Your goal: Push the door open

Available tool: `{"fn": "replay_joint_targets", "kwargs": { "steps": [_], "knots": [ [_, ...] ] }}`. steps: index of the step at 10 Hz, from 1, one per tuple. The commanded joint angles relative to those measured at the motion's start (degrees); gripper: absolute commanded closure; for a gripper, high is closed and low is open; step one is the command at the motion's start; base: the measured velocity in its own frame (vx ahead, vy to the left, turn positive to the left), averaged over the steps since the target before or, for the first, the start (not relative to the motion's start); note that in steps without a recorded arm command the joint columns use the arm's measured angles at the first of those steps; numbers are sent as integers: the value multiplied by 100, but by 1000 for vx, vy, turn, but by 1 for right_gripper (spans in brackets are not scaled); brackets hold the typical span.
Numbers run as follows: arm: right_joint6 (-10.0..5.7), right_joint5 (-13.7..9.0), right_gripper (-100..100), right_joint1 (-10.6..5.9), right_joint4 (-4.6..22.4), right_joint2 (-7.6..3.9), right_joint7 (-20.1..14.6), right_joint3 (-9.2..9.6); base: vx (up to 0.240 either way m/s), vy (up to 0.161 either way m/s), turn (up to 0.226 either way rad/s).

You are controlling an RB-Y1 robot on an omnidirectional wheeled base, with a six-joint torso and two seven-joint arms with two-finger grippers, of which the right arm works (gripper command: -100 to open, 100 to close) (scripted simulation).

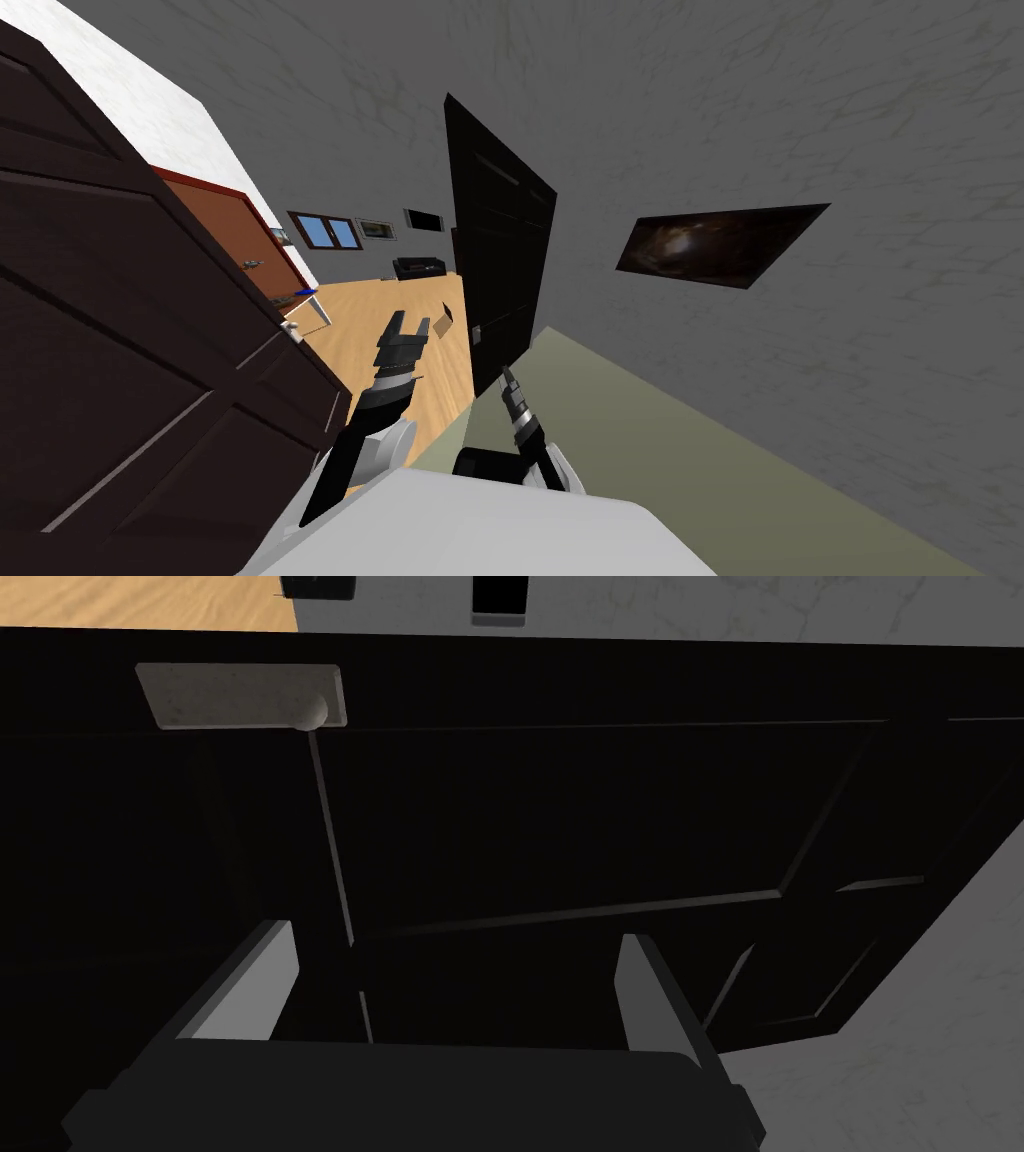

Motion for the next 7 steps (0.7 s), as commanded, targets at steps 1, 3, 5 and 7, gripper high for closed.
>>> {"fn": "replay_joint_targets", "kwargs": {
  "steps": [1, 3, 5, 7],
  "knots": [
    [7, 10, -100, -73, 164, 15, 0, 104, 165, 13, -9],
    [-10, 24, -100, -165, 395, 33, 3, 243, 124, 2, -11],
    [-29, 40, -100, -274, 670, 61, 6, 409, 151, 26, -11],
    [-43, 52, -100, -353, 868, 82, 8, 529, 188, 22, -10]
  ]
}}
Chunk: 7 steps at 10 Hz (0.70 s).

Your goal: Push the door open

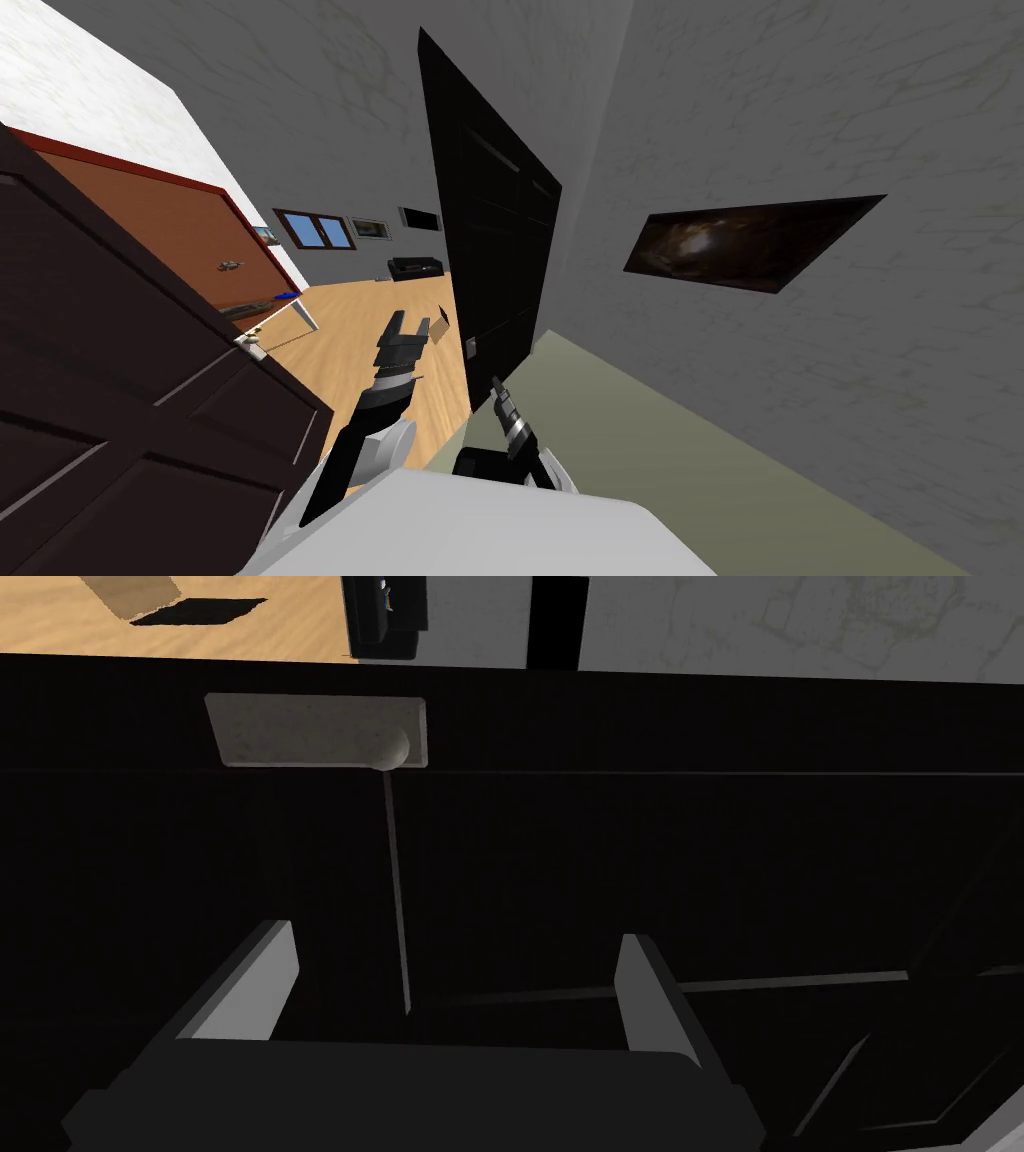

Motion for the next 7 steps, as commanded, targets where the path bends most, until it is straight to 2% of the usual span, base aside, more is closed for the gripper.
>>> {"fn": "replay_joint_targets", "kwargs": {
  "steps": [1, 7],
  "knots": [
    [-26, 8, -100, -86, 194, 27, 0, 95, 125, 24, -12],
    [-63, 40, -100, -298, 726, 110, 5, 416, 111, 8, -8]
  ]
}}
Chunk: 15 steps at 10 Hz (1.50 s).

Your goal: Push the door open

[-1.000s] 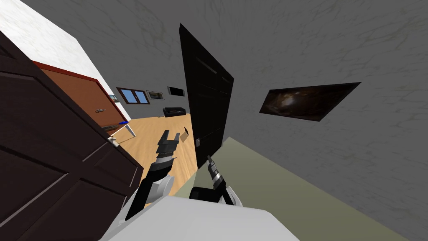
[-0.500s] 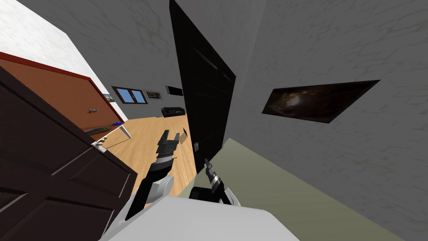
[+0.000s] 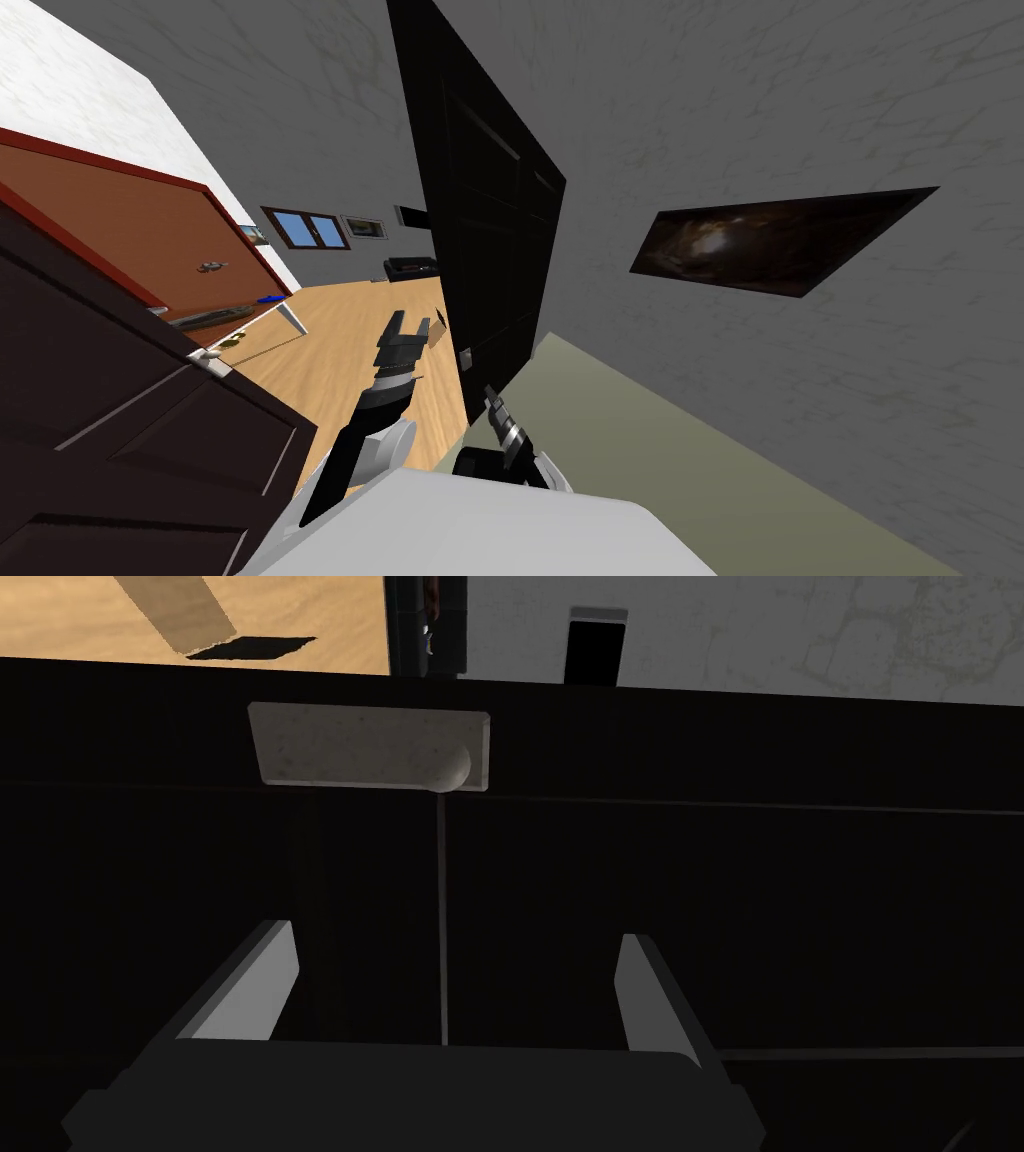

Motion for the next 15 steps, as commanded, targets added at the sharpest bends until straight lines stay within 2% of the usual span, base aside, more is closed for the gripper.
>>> {"fn": "replay_joint_targets", "kwargs": {
  "steps": [1, 2, 4, 8, 13, 14, 15],
  "knots": [
    [11, 14, -100, -73, 166, 27, -3, 133, 134, -7, -14],
    [2, 22, -100, -124, 294, 56, -1, 210, 175, -10, -11],
    [-37, 15, -100, -115, 328, 61, 33, 142, 93, 34, 15],
    [-78, 7, -100, -117, 402, 56, 64, 97, 129, 157, 21],
    [-146, -6, -100, -120, 523, 185, 114, 24, 144, 174, 26],
    [-138, -3, -100, -117, 510, 167, 111, 33, 69, 64, -3],
    [-138, -3, 100, -117, 510, 167, 111, 33, -10, -4, -2]
  ]
}}
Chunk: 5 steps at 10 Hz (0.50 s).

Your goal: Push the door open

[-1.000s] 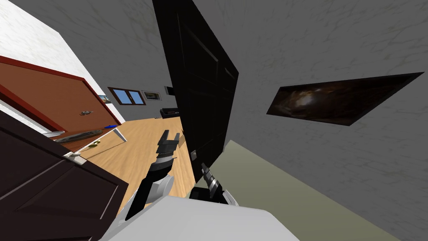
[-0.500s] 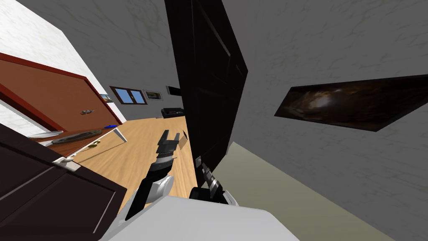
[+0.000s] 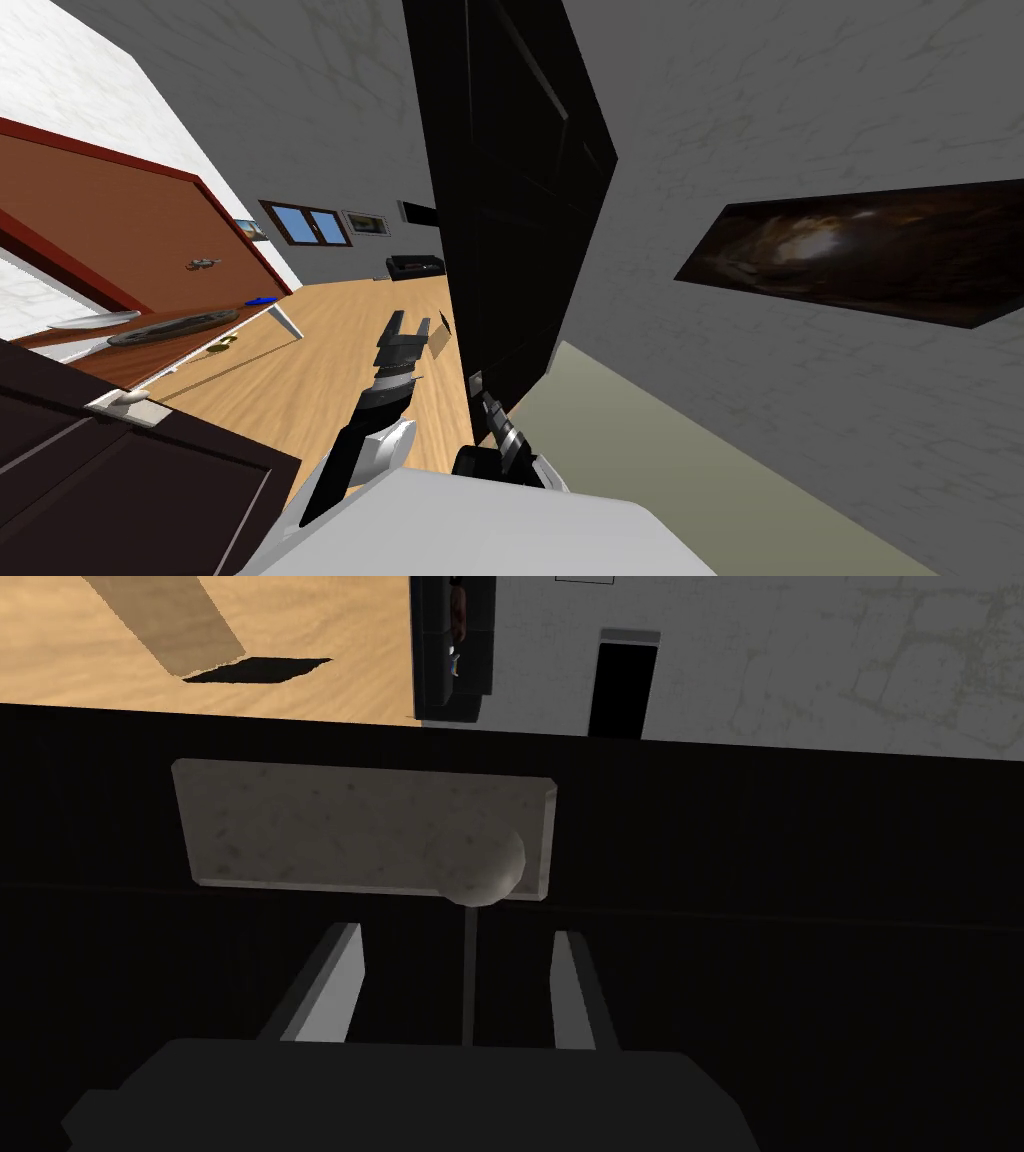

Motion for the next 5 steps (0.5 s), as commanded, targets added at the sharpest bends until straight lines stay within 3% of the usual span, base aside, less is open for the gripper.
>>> {"fn": "replay_joint_targets", "kwargs": {
  "steps": [1, 5],
  "knots": [
    [1, 0, 100, 2, 0, -4, -1, 0, -27, -26, 3],
    [1, 0, 100, 2, 0, -4, -1, 0, -11, -12, 1]
  ]
}}
